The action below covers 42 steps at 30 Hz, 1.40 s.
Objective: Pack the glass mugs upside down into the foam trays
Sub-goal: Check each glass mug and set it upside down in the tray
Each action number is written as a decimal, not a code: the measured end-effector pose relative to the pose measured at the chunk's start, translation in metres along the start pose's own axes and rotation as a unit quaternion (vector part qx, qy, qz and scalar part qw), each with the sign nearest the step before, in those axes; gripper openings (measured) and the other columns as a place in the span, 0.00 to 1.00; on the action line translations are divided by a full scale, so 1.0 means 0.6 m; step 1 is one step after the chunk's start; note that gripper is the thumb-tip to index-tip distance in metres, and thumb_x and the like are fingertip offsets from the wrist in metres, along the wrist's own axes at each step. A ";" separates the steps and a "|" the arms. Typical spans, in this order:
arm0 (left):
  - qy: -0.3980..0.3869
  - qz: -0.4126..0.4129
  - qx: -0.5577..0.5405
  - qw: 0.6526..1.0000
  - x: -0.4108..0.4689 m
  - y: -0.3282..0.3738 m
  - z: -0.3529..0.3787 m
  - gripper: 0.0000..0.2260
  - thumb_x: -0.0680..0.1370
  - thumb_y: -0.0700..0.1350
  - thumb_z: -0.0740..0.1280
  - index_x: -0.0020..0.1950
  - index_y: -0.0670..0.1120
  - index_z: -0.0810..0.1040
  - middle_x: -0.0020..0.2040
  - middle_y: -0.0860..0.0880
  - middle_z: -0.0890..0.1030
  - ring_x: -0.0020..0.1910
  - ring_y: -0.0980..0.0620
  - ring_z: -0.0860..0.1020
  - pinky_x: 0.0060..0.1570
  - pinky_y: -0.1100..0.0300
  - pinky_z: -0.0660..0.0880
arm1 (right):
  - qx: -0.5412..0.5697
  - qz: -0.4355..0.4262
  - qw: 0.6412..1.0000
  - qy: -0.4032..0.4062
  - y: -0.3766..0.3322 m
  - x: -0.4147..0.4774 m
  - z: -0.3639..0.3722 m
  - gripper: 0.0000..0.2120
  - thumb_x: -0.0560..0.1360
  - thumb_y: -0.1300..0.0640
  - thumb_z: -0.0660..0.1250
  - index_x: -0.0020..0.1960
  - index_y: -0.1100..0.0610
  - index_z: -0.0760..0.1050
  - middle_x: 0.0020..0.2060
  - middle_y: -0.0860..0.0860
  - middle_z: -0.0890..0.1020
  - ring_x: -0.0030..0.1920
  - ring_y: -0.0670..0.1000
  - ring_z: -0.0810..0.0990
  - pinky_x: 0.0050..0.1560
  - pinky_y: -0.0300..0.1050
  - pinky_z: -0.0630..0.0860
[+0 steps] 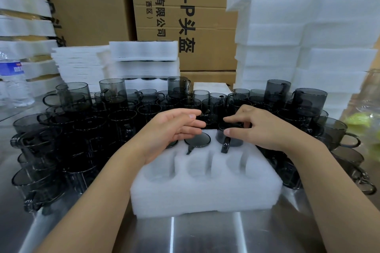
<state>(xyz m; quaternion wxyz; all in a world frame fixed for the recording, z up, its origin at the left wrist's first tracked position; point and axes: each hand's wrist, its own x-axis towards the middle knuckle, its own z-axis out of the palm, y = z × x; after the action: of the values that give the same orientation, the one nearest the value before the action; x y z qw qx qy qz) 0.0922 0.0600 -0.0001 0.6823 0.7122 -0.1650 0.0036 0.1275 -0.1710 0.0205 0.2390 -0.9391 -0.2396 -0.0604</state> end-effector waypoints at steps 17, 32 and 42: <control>0.003 -0.001 -0.001 1.000 -0.002 0.003 0.002 0.09 0.80 0.43 0.61 0.57 0.49 0.79 0.50 0.48 0.85 0.49 0.52 0.83 0.46 0.66 0.78 | -0.014 0.010 0.999 -0.035 0.001 -0.002 0.006 0.25 0.69 0.37 0.69 0.64 0.43 0.75 0.47 0.37 0.70 0.45 0.36 0.71 0.41 0.33 0.64; -0.003 0.000 0.010 1.000 -0.002 0.001 0.001 0.09 0.81 0.42 0.61 0.58 0.49 0.79 0.50 0.49 0.85 0.50 0.52 0.83 0.46 0.66 0.78 | -0.096 -0.007 0.990 -0.104 -0.010 0.000 0.003 0.24 0.72 0.37 0.64 0.66 0.44 0.74 0.50 0.39 0.68 0.45 0.38 0.71 0.40 0.32 0.63; -0.008 -0.002 0.020 1.000 0.001 -0.003 -0.002 0.10 0.81 0.43 0.61 0.58 0.50 0.79 0.51 0.49 0.85 0.51 0.52 0.83 0.47 0.66 0.77 | -0.111 0.003 0.994 0.011 -0.031 -0.015 0.003 0.26 0.72 0.36 0.61 0.67 0.45 0.71 0.57 0.43 0.72 0.57 0.46 0.72 0.55 0.42 0.69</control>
<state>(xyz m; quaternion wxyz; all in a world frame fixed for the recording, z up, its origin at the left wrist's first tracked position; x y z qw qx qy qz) 0.0931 0.0609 -0.0016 0.6664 0.7261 -0.1692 0.0003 0.1108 -0.1592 0.0248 0.1364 -0.9598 -0.2257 -0.0960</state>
